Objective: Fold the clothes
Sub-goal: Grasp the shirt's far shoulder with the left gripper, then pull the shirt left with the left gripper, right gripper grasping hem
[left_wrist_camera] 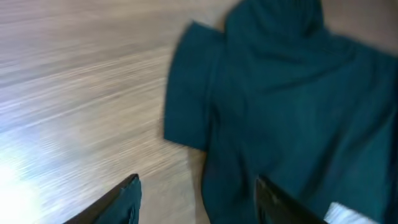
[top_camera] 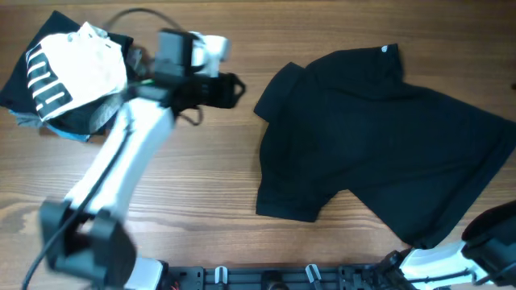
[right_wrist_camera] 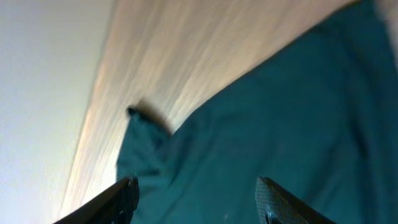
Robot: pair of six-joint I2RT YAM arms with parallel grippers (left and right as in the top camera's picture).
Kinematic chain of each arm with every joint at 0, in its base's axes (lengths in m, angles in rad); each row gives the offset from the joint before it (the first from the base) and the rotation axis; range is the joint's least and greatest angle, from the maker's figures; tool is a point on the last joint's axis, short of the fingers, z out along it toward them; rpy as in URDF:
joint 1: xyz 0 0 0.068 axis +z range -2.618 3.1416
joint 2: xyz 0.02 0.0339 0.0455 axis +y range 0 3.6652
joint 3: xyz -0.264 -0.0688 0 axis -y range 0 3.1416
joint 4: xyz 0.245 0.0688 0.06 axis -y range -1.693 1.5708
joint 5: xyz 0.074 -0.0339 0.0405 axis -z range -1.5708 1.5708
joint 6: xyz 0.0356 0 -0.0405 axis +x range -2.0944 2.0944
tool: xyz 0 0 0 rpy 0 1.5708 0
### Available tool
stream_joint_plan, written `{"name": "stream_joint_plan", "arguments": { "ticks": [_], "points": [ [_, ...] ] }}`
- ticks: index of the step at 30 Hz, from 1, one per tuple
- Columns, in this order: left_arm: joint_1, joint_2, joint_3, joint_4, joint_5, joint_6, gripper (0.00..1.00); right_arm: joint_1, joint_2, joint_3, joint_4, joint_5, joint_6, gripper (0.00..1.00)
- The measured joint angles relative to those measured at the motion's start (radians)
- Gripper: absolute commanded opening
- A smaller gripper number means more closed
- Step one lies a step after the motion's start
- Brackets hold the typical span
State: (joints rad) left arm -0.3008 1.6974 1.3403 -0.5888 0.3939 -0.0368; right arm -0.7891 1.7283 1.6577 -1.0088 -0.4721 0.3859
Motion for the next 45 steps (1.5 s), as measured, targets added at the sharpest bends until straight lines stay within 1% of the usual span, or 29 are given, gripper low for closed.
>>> {"name": "stream_joint_plan", "arguments": {
  "ticks": [1, 3, 6, 9, 11, 12, 15, 16, 17, 20, 22, 25, 27, 28, 29, 30, 32, 33, 34, 35, 36, 38, 39, 40, 41, 42, 43, 44, 45],
  "points": [
    [-0.021, 0.043, 0.0, 0.037, -0.001, 0.014, 0.59, 0.013, -0.024, 0.0, -0.013, -0.018, -0.015, 0.68],
    [-0.07, 0.145, 0.0, 0.139, -0.006, 0.046, 0.65, 0.05, -0.09, 0.0, -0.037, -0.045, -0.037, 0.7],
    [-0.133, 0.272, 0.0, 0.281, -0.064, 0.077, 0.7, 0.12, -0.181, 0.0, -0.081, -0.07, -0.065, 0.7],
    [-0.172, 0.364, 0.0, 0.369, -0.135, 0.091, 0.71, 0.192, -0.234, 0.0, -0.136, -0.085, -0.097, 0.7],
    [-0.182, 0.397, 0.0, 0.389, -0.151, 0.096, 0.7, 0.217, -0.237, 0.0, -0.159, -0.086, -0.109, 0.7],
    [-0.187, 0.414, 0.0, 0.393, -0.162, 0.098, 0.66, 0.233, -0.236, 0.0, -0.165, -0.086, -0.119, 0.7],
    [-0.195, 0.425, 0.002, 0.396, -0.173, 0.106, 0.42, 0.252, -0.236, 0.0, -0.177, -0.086, -0.127, 0.69],
    [-0.198, 0.427, 0.004, 0.395, -0.177, 0.106, 0.26, 0.255, -0.236, 0.0, -0.179, -0.086, -0.127, 0.69],
    [-0.201, 0.43, 0.004, 0.396, -0.181, 0.11, 0.05, 0.255, -0.236, 0.0, -0.18, -0.086, -0.127, 0.69],
    [-0.215, 0.433, 0.007, 0.386, -0.19, 0.11, 0.04, 0.255, -0.236, 0.0, -0.187, -0.085, -0.129, 0.69],
    [-0.222, 0.433, 0.014, 0.372, -0.24, 0.079, 0.04, 0.255, -0.236, 0.0, -0.199, -0.078, -0.13, 0.7],
    [-0.212, 0.422, 0.026, 0.327, -0.447, -0.027, 0.04, 0.256, -0.236, 0.0, -0.226, -0.026, -0.131, 0.7],
    [-0.155, 0.41, 0.026, 0.265, -0.611, -0.083, 0.04, 0.256, -0.236, 0.0, -0.246, 0.007, -0.132, 0.7],
    [-0.117, 0.408, 0.026, 0.244, -0.66, -0.097, 0.04, 0.256, -0.236, 0.0, -0.256, 0.018, -0.132, 0.71],
    [-0.057, 0.404, 0.025, 0.22, -0.71, -0.11, 0.08, 0.256, -0.236, 0.0, -0.264, 0.028, -0.132, 0.72],
    [-0.006, 0.402, 0.025, 0.206, -0.735, -0.118, 0.14, 0.256, -0.236, 0.0, -0.266, 0.032, -0.132, 0.72],
    [0.093, 0.399, 0.023, 0.185, -0.764, -0.128, 0.33, 0.256, -0.237, -0.005, -0.264, 0.037, -0.131, 0.73],
    [0.138, 0.396, 0.023, 0.176, -0.762, -0.132, 0.46, 0.257, -0.237, -0.018, -0.259, 0.038, -0.131, 0.73],
    [0.165, 0.391, 0.022, 0.167, -0.76, -0.133, 0.51, 0.261, -0.237, -0.033, -0.256, 0.04, -0.131, 0.73],
    [0.192, 0.383, 0.021, 0.153, -0.747, -0.134, 0.53, 0.267, -0.237, -0.062, -0.246, 0.048, -0.132, 0.73],
    [0.209, 0.372, 0.02, 0.137, -0.734, -0.144, 0.56, 0.278, -0.237, -0.097, -0.237, 0.054, -0.131, 0.73],
    [0.21, 0.354, 0.02, 0.119, -0.71, -0.143, 0.73, 0.305, -0.237, -0.185, -0.204, 0.066, -0.131, 0.72],
    [0.207, 0.346, 0.019, 0.113, -0.703, -0.142, 0.77, 0.316, -0.237, -0.218, -0.19, 0.069, -0.131, 0.71],
    [0.201, 0.327, 0.017, 0.099, -0.694, -0.148, 0.83, 0.336, -0.237, -0.287, -0.153, 0.073, -0.131, 0.69],
    [0.196, 0.308, 0.014, 0.087, -0.683, -0.146, 0.89, 0.364, -0.235, -0.391, -0.107, 0.08, -0.129, 0.63],
    [0.189, 0.252, 0.012, 0.083, -0.68, -0.15, 0.9, 0.375, -0.235, -0.438, -0.091, 0.084, -0.122, 0.58],
    [0.186, 0.211, 0.011, 0.065, -0.676, -0.151, 0.91, 0.387, -0.238, -0.497, -0.03, 0.088, -0.112, 0.57],
    [0.185, 0.174, 0.007, 0.052, -0.673, -0.15, 0.91, 0.397, -0.238, -0.549, 0.009, 0.091, -0.1, 0.57],
    [0.185, 0.117, 0.005, 0.034, -0.665, -0.149, 0.91, 0.406, -0.238, -0.591, 0.035, 0.093, -0.089, 0.6]
  ]
}}
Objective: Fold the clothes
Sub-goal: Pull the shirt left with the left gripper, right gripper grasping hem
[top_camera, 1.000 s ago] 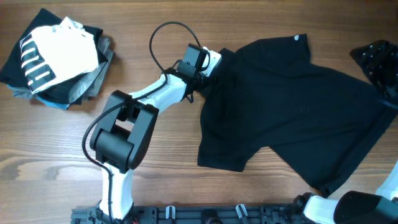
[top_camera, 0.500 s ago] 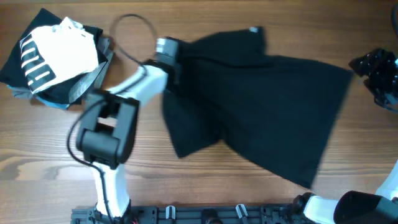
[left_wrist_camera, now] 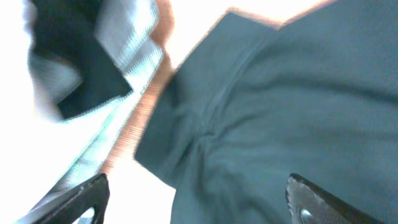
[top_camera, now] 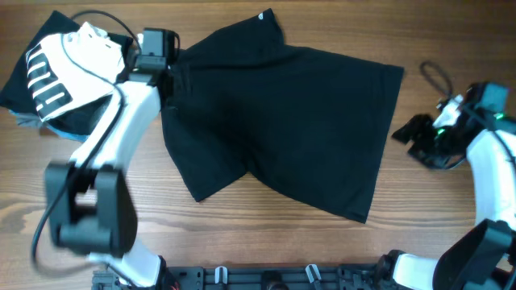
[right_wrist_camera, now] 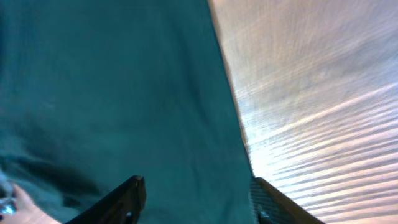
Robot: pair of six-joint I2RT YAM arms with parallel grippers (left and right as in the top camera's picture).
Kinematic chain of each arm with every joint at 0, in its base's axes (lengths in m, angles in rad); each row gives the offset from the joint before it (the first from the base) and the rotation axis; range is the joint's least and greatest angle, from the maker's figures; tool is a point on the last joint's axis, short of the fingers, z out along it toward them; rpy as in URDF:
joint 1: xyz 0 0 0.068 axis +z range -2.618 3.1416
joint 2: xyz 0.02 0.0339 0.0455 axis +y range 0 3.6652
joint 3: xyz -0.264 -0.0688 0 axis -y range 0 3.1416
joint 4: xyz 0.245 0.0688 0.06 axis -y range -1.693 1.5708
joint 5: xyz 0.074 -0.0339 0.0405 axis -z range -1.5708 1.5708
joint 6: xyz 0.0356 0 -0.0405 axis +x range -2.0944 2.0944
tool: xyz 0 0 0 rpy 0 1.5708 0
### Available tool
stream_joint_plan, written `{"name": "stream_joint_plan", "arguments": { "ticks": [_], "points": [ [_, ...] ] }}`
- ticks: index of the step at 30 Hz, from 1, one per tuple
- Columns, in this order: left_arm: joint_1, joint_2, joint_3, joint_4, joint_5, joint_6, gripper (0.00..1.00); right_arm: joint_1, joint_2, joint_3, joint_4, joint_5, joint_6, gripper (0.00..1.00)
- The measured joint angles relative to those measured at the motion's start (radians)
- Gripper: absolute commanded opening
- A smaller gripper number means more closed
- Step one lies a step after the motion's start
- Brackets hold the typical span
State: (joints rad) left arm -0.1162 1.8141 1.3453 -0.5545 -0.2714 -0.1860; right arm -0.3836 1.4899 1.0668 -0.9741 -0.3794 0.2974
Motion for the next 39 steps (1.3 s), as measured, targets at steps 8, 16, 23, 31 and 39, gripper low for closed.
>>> {"name": "stream_joint_plan", "arguments": {
  "ticks": [8, 16, 23, 31, 39],
  "points": [
    [0.0, -0.423, 0.001, -0.128, 0.219, 0.0, 0.92, 0.045, 0.002, -0.345, 0.368, 0.032, 0.087, 0.66],
    [0.0, -0.48, 0.0, -0.369, 0.345, -0.001, 0.98, 0.047, -0.009, -0.486, 0.591, -0.051, 0.075, 0.04],
    [0.0, -0.48, 0.0, -0.49, 0.375, 0.0, 1.0, 0.025, -0.003, -0.42, 0.648, -0.083, 0.103, 0.04],
    [0.0, -0.48, -0.005, -0.597, 0.427, 0.0, 0.98, -0.142, -0.003, -0.09, 0.522, 0.002, 0.136, 0.78],
    [-0.021, -0.436, -0.24, -0.495, 0.499, -0.004, 0.9, -0.143, -0.003, -0.087, 0.333, -0.037, 0.116, 0.78]
  ]
}}
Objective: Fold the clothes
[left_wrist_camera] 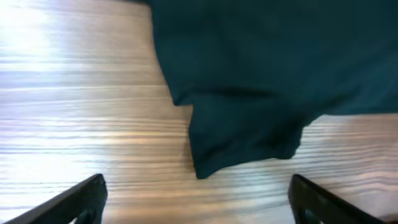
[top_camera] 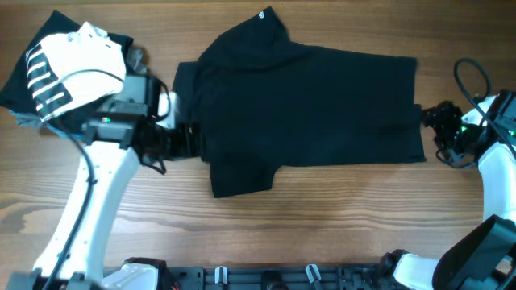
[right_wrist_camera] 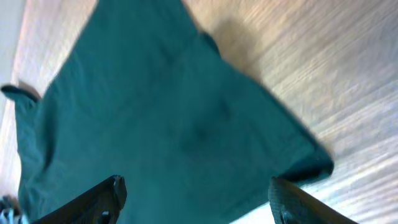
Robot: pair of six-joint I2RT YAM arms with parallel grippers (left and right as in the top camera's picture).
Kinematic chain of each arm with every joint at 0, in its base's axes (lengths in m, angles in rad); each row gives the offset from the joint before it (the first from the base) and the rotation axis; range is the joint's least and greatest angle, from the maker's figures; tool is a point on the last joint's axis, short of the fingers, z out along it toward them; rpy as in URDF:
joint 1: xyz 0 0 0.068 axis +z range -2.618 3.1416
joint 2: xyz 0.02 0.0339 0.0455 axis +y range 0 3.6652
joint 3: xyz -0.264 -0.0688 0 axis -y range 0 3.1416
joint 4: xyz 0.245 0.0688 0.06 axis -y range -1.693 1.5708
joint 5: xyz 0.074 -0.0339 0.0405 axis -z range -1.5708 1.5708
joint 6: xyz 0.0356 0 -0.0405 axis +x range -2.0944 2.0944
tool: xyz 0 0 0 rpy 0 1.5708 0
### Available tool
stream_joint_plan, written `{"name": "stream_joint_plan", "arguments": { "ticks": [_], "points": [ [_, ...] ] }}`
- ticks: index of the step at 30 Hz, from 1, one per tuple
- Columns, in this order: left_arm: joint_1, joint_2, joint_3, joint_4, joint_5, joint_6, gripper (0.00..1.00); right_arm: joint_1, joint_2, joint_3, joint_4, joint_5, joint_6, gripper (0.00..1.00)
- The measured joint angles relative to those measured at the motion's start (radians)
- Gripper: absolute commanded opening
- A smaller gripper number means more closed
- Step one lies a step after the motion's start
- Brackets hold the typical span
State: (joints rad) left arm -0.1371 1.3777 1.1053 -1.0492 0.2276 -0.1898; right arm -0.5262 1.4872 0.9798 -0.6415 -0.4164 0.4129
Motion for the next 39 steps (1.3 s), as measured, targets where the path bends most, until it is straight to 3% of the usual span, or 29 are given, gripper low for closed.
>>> {"name": "stream_joint_plan", "arguments": {
  "ticks": [7, 10, 11, 13, 14, 15, 20, 25, 33, 34, 36, 38, 39],
  "points": [
    [-0.14, 0.142, -0.256, 0.251, 0.093, -0.011, 0.81, 0.0, 0.0, 0.0, -0.14, -0.034, -0.052, 0.81],
    [-0.195, 0.213, -0.297, 0.35, 0.096, -0.029, 0.7, 0.0, 0.0, 0.0, -0.182, -0.037, -0.071, 0.82],
    [-0.211, 0.241, -0.3, 0.356, 0.099, -0.042, 0.63, 0.0, 0.0, 0.0, -0.192, -0.037, -0.076, 0.82],
    [-0.223, 0.262, -0.288, 0.388, 0.102, -0.058, 0.22, 0.0, 0.0, 0.0, -0.208, -0.039, -0.079, 0.82],
    [-0.225, 0.274, -0.281, 0.392, 0.104, -0.068, 0.07, 0.0, 0.0, 0.0, -0.216, -0.04, -0.082, 0.82],
    [-0.227, 0.287, -0.277, 0.394, 0.113, -0.076, 0.04, 0.0, 0.0, 0.0, -0.224, -0.039, -0.085, 0.82],
    [-0.208, 0.327, -0.263, 0.303, 0.137, -0.098, 0.04, 0.0, 0.0, -0.015, -0.234, -0.021, -0.084, 0.83],
    [-0.053, 0.328, -0.224, 0.12, 0.111, -0.116, 0.04, 0.0, 0.0, -0.088, -0.217, 0.149, 0.006, 0.83],
    [-0.006, 0.247, -0.208, 0.087, 0.111, -0.116, 0.04, 0.0, 0.0, -0.257, -0.096, 0.253, 0.07, 0.77],
    [-0.006, 0.246, -0.208, 0.088, 0.111, -0.116, 0.04, 0.0, 0.0, -0.294, -0.062, 0.257, 0.074, 0.7],
    [-0.006, 0.246, -0.208, 0.087, 0.111, -0.116, 0.04, 0.0, -0.02, -0.32, 0.02, 0.26, 0.092, 0.3],
    [-0.006, 0.246, -0.208, 0.087, 0.111, -0.116, 0.04, 0.0, -0.025, -0.341, 0.097, 0.259, 0.097, 0.08],
    [-0.006, 0.246, -0.208, 0.087, 0.112, -0.116, 0.04, 0.0, -0.024, -0.348, 0.102, 0.257, 0.1, 0.04]
  ]
}}
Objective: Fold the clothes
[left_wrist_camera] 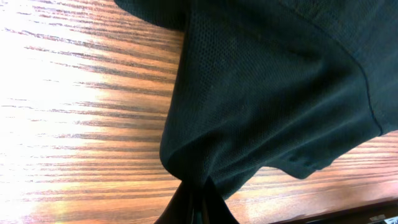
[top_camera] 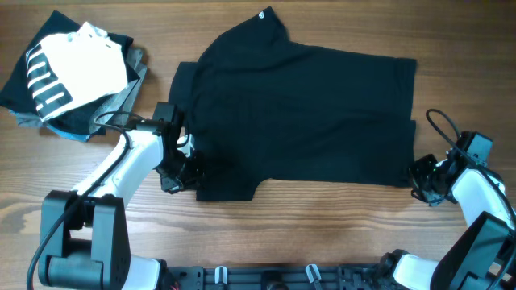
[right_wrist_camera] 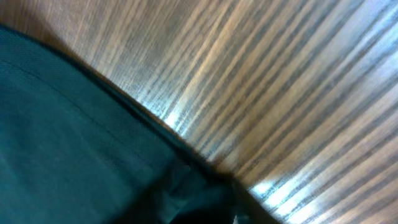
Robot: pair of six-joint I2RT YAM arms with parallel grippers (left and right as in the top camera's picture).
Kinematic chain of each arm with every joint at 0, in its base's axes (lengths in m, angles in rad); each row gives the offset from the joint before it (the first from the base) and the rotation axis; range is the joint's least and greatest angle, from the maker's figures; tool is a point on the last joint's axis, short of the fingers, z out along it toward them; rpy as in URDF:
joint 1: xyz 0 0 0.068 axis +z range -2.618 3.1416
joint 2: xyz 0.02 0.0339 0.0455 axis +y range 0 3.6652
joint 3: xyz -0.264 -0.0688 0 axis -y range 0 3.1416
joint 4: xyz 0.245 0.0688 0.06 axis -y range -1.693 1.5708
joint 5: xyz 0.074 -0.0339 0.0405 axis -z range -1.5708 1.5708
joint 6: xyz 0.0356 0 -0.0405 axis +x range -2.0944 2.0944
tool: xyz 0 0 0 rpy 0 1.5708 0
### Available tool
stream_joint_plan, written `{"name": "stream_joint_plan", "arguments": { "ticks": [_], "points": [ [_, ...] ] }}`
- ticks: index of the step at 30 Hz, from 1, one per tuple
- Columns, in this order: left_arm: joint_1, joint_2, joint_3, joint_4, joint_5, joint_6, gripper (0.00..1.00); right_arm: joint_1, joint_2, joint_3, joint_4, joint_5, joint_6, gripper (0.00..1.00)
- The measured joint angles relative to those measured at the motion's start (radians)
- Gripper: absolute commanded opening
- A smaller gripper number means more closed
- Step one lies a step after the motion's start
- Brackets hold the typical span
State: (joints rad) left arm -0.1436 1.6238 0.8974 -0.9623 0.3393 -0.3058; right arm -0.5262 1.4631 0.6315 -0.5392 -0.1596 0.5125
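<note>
A black T-shirt (top_camera: 298, 105) lies spread flat across the middle of the table, collar (top_camera: 266, 16) at the far edge. My left gripper (top_camera: 187, 171) is down at the shirt's near-left sleeve. In the left wrist view this gripper (left_wrist_camera: 194, 194) is shut, pinching a gathered fold of black mesh fabric (left_wrist_camera: 261, 93). My right gripper (top_camera: 419, 176) sits at the shirt's near-right corner. The right wrist view is blurred, but that gripper (right_wrist_camera: 208, 190) looks shut on the dark hem (right_wrist_camera: 74, 137).
A pile of folded clothes (top_camera: 68, 68), a white printed shirt on top of dark ones, lies at the far left corner. Bare wood table (top_camera: 322, 234) runs along the near edge in front of the shirt. A black cable (top_camera: 435, 121) loops behind the right arm.
Both grippers stood open beside the shirt, left at the sleeve and right off the hem. Now each is nearer the front edge and shut on a near corner of the shirt.
At first the shirt lay rumpled at the right with my left gripper open near the clothes pile. Then it lay skewed at centre-left, my left gripper at its far-left corner. Later it was flat and squared, grippers open beside it. Now both pinch its near corners.
</note>
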Motion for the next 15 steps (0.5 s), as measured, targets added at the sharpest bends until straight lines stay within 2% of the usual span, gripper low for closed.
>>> {"name": "stream_joint_plan", "arguments": {
  "ticks": [3, 7, 9, 15],
  "points": [
    [0.0, -0.007, 0.012, -0.029, 0.001, 0.0, 0.04, 0.0, 0.001, 0.002, -0.032, -0.012, -0.001, 0.04],
    [0.0, -0.086, 0.035, -0.066, 0.002, -0.002, 0.04, 0.0, -0.005, 0.044, -0.238, -0.016, -0.029, 0.04],
    [0.0, -0.19, 0.05, -0.095, 0.002, -0.012, 0.04, 0.0, -0.065, 0.114, -0.377, -0.017, -0.05, 0.04],
    [0.001, -0.464, 0.061, -0.217, -0.062, -0.102, 0.04, 0.0, -0.285, 0.283, -0.558, -0.02, -0.073, 0.04]
  ]
}}
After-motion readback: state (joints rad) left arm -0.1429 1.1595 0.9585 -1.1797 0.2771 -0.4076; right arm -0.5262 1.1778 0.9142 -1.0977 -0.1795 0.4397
